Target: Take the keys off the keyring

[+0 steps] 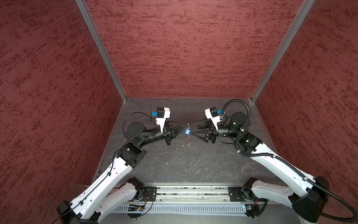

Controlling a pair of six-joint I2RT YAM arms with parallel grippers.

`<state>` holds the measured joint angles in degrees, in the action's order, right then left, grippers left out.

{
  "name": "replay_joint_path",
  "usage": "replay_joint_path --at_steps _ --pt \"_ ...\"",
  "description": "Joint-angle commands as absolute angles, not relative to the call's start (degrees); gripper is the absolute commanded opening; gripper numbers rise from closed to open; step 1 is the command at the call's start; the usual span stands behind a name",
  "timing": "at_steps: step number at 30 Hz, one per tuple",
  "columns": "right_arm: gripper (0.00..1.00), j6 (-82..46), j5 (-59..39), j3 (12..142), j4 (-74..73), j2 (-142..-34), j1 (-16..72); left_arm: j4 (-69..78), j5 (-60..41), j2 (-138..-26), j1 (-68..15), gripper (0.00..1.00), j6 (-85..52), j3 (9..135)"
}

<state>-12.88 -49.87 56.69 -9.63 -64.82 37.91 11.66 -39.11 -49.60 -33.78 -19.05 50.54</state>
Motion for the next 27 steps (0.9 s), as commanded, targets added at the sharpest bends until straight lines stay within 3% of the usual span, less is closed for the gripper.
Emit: replay_joint_path --at_steps 1,27 --pt "0.52 -11.99 -50.81 58.89 -10.70 -65.91 39.08 14.88 -38.15 -49.57 -33.93 0.00 -19.81 50.32" --pt "0.00 -10.02 -47.89 62.49 -8.88 -67.32 40.97 15.69 -35.30 -49.12 -34.71 0.00 -20.04 49.88"
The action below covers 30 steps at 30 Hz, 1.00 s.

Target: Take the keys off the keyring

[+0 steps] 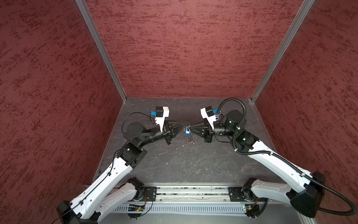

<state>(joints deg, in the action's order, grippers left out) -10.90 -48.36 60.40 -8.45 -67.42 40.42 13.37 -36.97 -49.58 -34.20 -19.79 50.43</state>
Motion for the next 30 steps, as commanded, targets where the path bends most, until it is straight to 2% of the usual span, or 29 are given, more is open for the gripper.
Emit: replay_joint_path --at_steps 1,12,30 --pt "0.00 -9.86 -47.91 62.56 -8.83 -67.32 41.11 15.64 -34.64 -49.04 -34.93 0.00 -19.88 49.81" --pt "0.00 -10.05 -48.00 63.04 -11.12 -68.64 42.97 17.76 -28.83 -47.85 -37.94 0.00 -17.41 47.28" --pt "0.00 -9.34 -44.40 62.71 -10.49 -68.63 44.65 17.64 -26.76 -46.00 -38.84 0.00 -15.39 45.40"
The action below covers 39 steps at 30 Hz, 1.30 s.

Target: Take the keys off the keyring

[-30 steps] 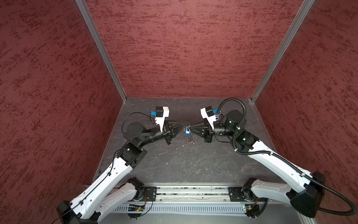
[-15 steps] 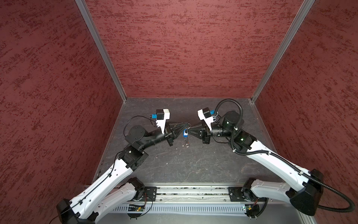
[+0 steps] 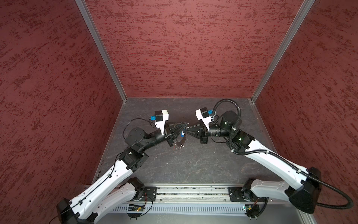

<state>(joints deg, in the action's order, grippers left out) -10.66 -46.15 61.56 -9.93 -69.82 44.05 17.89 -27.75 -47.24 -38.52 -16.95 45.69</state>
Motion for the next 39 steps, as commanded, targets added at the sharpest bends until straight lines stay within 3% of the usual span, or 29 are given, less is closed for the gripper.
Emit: replay_joint_path --at_steps 1,14,16,19,22,26,32,39 --pt "0.00 -9.09 -43.77 62.32 -9.93 -68.33 44.68 17.08 -26.73 -45.60 -38.79 0.00 -15.11 45.53" --pt "0.00 -8.06 -39.29 58.71 -6.42 -64.97 44.63 12.42 -27.11 -43.68 -38.66 0.00 -13.67 46.97" --pt "0.08 -8.07 -39.35 58.65 -6.59 -64.66 44.65 12.22 -27.53 -43.67 -38.63 0.00 -13.57 47.11" --pt "0.36 -6.94 -39.99 59.18 -4.32 -63.64 44.65 11.73 -27.99 -43.64 -38.66 0.00 -13.51 47.33" --pt "0.46 -4.66 -36.73 59.05 -1.06 -60.67 44.67 11.67 -27.88 -43.10 -38.53 0.00 -13.52 46.96" --pt "0.50 -4.70 -32.45 57.82 -2.63 -56.69 43.94 12.61 -28.40 -42.72 -38.50 0.00 -13.71 46.18" --pt "0.53 -17.10 -48.00 57.31 -19.53 -61.45 39.83 14.00 -29.26 -42.89 -38.50 0.00 -14.40 45.71" --pt "0.49 -25.65 -54.19 56.80 -32.44 -66.67 39.78 14.41 -28.47 -42.73 -38.50 0.00 -14.77 45.44"
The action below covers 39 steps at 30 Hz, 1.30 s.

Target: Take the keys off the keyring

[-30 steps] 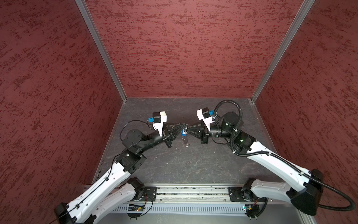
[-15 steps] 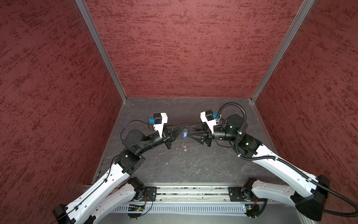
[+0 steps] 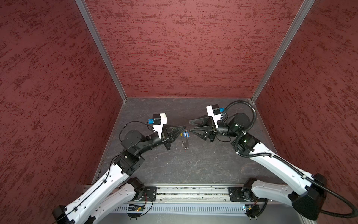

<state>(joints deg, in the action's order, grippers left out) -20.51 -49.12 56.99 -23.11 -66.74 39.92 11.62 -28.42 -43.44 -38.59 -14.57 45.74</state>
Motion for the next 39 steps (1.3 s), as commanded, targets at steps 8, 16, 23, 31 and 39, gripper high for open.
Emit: replay_joint_path --at_steps 8,16,23,31,39 --pt "0.37 -28.94 -55.66 55.72 -35.68 -68.75 39.90 15.37 -27.85 -43.10 -38.50 0.00 -14.86 45.22" --pt "0.25 -30.21 -55.78 55.79 -37.40 -70.04 39.90 16.04 -28.24 -43.84 -38.50 0.00 -15.37 45.22" --pt "0.12 -30.76 -55.42 55.89 -37.71 -70.40 39.85 16.39 -28.14 -44.15 -38.50 0.00 -15.70 45.06" --pt "0.00 -29.88 -55.03 56.12 -35.39 -70.37 39.84 15.58 -28.45 -44.25 -38.54 0.00 -15.91 45.43" --pt "0.00 -21.84 -56.48 58.54 -20.80 -68.38 38.13 1.82 -30.42 -42.48 -37.59 0.43 -15.68 50.11"
